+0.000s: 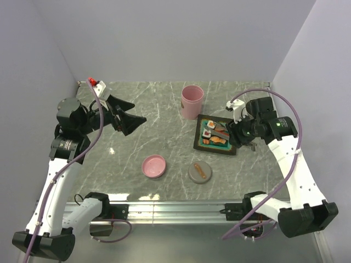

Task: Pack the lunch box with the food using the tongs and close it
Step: Pick up the food using the clamp

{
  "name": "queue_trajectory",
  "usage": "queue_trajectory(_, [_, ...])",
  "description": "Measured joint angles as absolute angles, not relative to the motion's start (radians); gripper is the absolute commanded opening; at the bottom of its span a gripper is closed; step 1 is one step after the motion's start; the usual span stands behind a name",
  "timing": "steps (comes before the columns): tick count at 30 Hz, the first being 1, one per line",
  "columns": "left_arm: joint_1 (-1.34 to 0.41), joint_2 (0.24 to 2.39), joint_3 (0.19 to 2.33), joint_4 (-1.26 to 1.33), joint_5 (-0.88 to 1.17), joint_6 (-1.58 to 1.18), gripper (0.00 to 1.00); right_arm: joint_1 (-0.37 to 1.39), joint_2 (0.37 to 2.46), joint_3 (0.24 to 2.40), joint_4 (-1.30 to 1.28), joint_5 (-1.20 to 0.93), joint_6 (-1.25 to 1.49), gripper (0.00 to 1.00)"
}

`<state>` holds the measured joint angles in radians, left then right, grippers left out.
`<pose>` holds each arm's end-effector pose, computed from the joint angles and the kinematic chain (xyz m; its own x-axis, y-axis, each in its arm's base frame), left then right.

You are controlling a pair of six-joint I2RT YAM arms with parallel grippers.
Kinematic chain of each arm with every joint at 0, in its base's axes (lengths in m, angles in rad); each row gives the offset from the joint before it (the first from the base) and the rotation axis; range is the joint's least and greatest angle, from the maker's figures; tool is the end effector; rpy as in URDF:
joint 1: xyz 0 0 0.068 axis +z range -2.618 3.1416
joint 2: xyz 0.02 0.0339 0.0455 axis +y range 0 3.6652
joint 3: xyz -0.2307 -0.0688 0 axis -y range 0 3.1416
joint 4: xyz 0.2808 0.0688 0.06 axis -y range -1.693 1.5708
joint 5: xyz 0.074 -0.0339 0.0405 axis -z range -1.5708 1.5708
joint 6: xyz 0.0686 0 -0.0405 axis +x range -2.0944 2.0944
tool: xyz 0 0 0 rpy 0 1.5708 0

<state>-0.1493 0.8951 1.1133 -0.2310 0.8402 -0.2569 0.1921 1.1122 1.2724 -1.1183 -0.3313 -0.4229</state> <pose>0.2462 -0.0887 0.4113 -0.2246 -0.1377 -0.9647 0.8050 0.5316 -0.2633 0.2562 0.0726 0.3108 -0.5829 -0.5087 -0.6336 -0.6617 0.7498 0.0066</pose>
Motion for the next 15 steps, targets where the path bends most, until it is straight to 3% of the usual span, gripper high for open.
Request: queue_trajectory(15, [-0.139, 0.912, 1.113, -0.255, 0.797, -0.23, 0.99, 0.15, 1.389, 1.359, -1.031, -0.194, -0.301, 0.54])
